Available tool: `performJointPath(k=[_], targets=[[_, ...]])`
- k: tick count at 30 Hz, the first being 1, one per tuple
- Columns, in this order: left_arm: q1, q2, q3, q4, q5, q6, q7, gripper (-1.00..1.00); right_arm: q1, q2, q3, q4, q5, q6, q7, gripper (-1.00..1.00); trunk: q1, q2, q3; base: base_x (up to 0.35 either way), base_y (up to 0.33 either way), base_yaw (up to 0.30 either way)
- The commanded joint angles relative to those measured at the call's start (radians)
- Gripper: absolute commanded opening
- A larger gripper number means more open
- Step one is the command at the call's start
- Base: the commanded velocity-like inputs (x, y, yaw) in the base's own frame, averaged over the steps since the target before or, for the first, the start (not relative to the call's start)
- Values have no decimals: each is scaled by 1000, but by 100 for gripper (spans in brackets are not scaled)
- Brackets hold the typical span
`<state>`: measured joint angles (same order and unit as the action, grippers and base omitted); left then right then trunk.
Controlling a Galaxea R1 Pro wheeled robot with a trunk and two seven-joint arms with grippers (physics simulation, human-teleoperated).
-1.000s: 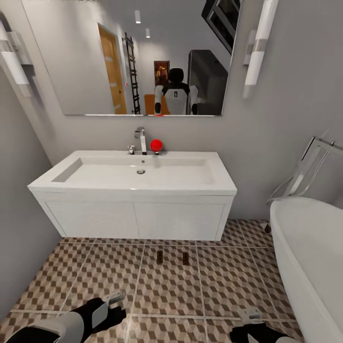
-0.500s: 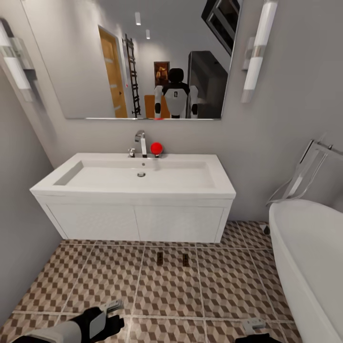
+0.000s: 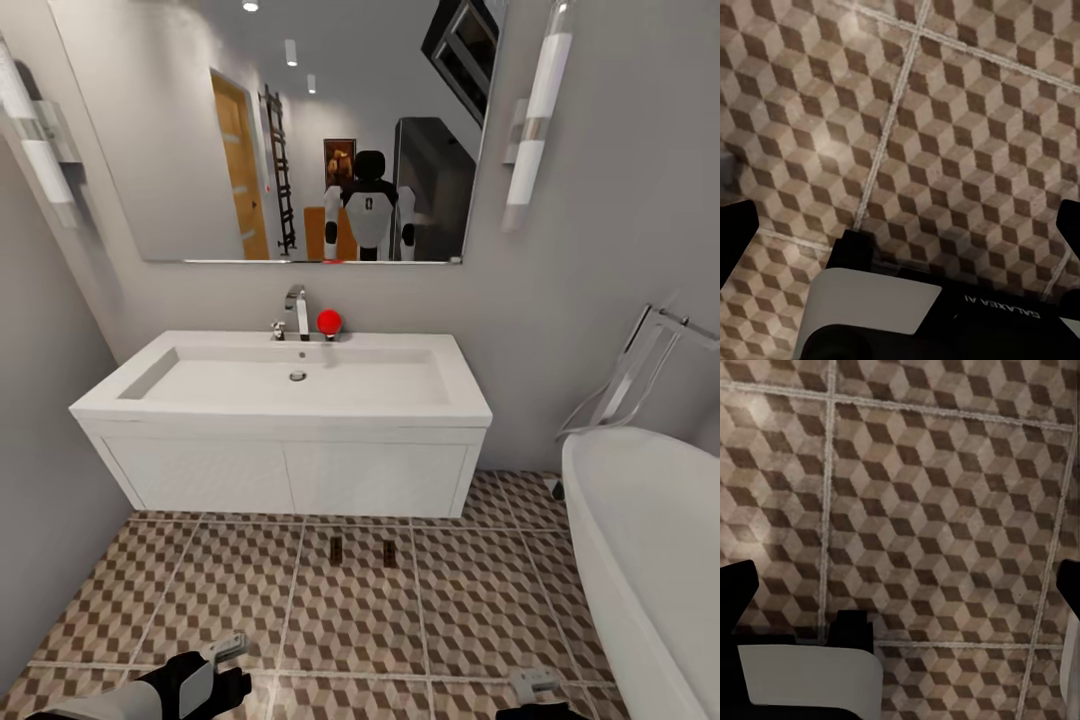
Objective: Take the four mousetraps from the cabinet in the bathroom and place them on the bathroom floor. Make sure all four end up on the same floor surface, and ensure that at least two of them are either under or directly next to the same bathroom sink.
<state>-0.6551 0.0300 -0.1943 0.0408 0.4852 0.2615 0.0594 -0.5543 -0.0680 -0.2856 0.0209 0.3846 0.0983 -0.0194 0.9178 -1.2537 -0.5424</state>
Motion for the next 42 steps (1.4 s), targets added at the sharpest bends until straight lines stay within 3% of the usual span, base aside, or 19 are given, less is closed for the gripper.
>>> performJointPath(k=[1,6,16,28,42], targets=[[-1,2,-8,1,11,2,2,100,-1,0,-8,2,11,1,-2,100,-4,7,4,0,0,0],[0,19,-7,4,27,-10,3,100,-1,-1,-8,2,12,0,-2,100,-23,42,28,0,0,0],[13,25,-8,5,49,-14,3,100,-1,-1,-7,2,13,0,-2,100,-61,112,75,0,0,0],[15,22,-8,5,50,-15,2,100,-1,-2,-7,2,13,0,-2,100,-107,196,130,0,0,0],[20,22,-8,5,50,-4,-9,100,-1,-2,-7,4,13,0,0,100,-161,294,176,0,0,0]])
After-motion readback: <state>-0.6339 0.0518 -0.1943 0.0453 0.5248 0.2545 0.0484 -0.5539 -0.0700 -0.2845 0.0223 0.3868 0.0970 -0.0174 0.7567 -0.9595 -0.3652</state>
